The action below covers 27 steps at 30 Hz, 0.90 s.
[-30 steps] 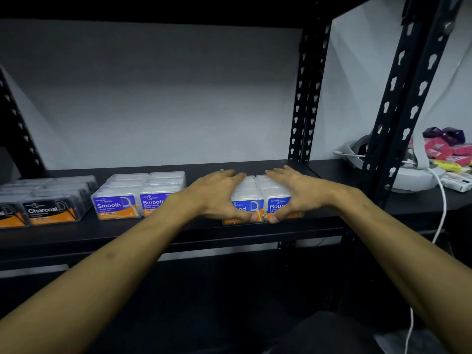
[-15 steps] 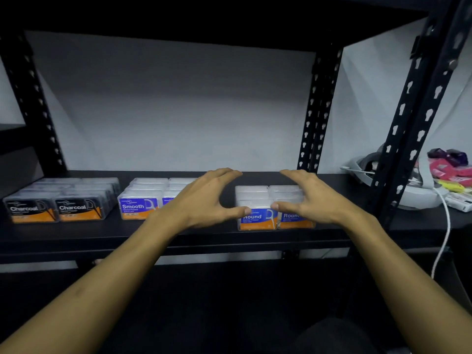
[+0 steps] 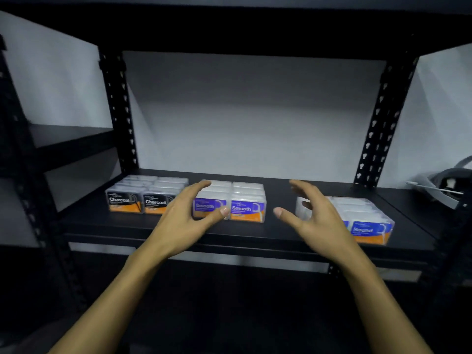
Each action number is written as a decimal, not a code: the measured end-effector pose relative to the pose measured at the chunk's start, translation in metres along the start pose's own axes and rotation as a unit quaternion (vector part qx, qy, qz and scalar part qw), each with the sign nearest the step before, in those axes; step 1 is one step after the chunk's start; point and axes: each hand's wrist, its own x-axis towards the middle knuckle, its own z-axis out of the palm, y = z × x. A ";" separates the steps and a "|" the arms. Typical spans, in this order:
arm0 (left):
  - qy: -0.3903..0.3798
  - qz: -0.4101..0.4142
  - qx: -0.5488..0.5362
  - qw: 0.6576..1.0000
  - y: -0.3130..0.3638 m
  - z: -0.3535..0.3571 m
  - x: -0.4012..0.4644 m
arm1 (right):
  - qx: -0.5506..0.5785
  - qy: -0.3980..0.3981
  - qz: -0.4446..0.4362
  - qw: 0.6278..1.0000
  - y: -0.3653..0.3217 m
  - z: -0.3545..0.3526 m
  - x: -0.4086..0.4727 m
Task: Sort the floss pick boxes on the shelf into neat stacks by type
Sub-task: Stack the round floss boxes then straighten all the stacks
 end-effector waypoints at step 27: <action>0.056 -0.175 -0.100 0.978 -0.056 0.049 0.097 | 0.300 0.007 0.232 0.925 0.035 0.120 0.094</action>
